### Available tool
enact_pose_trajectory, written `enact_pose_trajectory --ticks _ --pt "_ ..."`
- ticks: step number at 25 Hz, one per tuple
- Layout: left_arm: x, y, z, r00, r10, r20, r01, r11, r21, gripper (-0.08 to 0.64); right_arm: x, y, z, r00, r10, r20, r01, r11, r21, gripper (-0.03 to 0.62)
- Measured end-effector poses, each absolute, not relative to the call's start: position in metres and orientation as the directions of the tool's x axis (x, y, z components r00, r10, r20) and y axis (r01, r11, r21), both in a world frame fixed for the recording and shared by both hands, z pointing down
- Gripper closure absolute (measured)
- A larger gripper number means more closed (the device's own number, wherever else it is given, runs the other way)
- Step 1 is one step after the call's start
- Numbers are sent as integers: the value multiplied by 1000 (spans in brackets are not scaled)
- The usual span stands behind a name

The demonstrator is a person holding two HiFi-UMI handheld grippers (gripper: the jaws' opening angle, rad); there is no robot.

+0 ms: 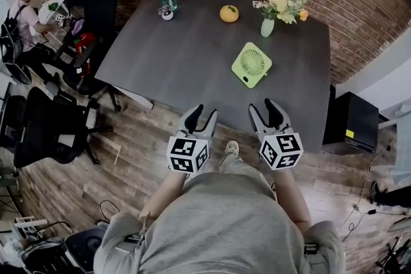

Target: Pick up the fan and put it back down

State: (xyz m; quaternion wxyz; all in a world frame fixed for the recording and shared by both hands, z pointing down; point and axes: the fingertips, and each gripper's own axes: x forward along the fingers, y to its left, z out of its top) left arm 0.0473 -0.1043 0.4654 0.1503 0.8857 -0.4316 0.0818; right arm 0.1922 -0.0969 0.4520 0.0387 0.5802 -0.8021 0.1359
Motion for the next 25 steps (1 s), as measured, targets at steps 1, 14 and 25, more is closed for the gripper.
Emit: enact_pose_trajectory --ticks 1,14,25 --pt "51 -110 466 613 -741 276 -790 -580 196 393 197 -103 452 -324 -920 221 -941 290 -173 387" --pt "88 -175 469 592 -752 291 -806 -555 207 393 241 -177 464 -340 -905 256 -937 302 -177 385" --pt "109 -210 485 571 -753 326 -821 -530 214 393 265 -219 492 -367 -876 314 -928 320 -193 380"
